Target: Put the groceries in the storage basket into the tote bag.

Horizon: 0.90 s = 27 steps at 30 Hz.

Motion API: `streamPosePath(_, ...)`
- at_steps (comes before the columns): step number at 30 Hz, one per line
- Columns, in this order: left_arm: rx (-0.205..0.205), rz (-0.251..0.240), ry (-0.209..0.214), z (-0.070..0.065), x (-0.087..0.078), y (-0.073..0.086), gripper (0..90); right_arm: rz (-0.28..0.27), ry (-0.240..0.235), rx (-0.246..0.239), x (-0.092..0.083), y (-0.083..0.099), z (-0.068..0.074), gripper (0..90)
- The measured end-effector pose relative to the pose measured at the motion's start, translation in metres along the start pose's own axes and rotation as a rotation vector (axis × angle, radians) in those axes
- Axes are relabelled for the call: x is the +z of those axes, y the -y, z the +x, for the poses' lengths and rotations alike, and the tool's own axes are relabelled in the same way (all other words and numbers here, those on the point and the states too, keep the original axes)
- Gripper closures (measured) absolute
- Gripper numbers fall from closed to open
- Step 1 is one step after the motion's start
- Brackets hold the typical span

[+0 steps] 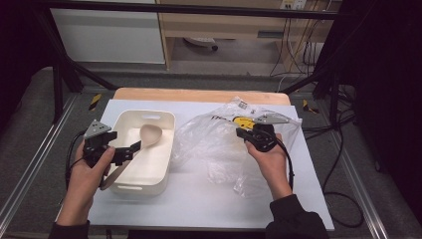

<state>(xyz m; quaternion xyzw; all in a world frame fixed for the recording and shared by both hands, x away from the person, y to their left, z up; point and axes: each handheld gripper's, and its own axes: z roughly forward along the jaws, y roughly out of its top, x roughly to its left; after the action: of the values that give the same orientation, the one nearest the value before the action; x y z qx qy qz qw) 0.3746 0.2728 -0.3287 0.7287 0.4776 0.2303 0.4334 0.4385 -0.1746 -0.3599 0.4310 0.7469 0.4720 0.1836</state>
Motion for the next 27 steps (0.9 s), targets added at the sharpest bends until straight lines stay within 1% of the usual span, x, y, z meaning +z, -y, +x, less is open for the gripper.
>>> streamPosePath(6,0.002,0.005,-0.003,0.006,-0.005,0.005,8.2,-0.001,0.0,0.0,0.0,0.0,-0.001,90.0)
streamPosePath(8,-0.009,0.0,-0.009,0.009,-0.008,0.006,8.2,-0.001,0.0,0.0,0.0,0.0,-0.001,90.0)
streamPosePath(13,-0.017,0.005,-0.017,0.014,-0.012,0.011,7.3,0.004,-0.003,-0.003,0.0,0.001,-0.001,90.0)
streamPosePath(14,-0.015,0.007,-0.022,0.015,-0.013,0.012,7.3,0.005,-0.003,-0.003,0.0,0.001,-0.001,90.0)
streamPosePath(17,-0.028,-0.002,-0.041,0.018,-0.014,0.015,7.4,0.006,-0.003,-0.003,0.001,0.001,-0.001,90.0)
streamPosePath(19,-0.036,-0.003,-0.037,0.02,-0.015,0.017,7.4,0.01,-0.003,0.001,0.002,0.002,0.0,90.0)
streamPosePath(22,-0.037,0.001,-0.037,0.021,-0.016,0.02,7.4,0.012,-0.003,-0.002,0.002,0.002,0.0,90.0)
streamPosePath(25,-0.026,0.028,-0.037,0.022,-0.015,0.024,7.4,0.012,-0.005,-0.002,0.002,0.002,0.0,90.0)
streamPosePath(27,-0.027,0.031,-0.036,0.022,-0.014,0.025,7.4,0.013,-0.006,-0.003,0.002,0.002,-0.001,90.0)
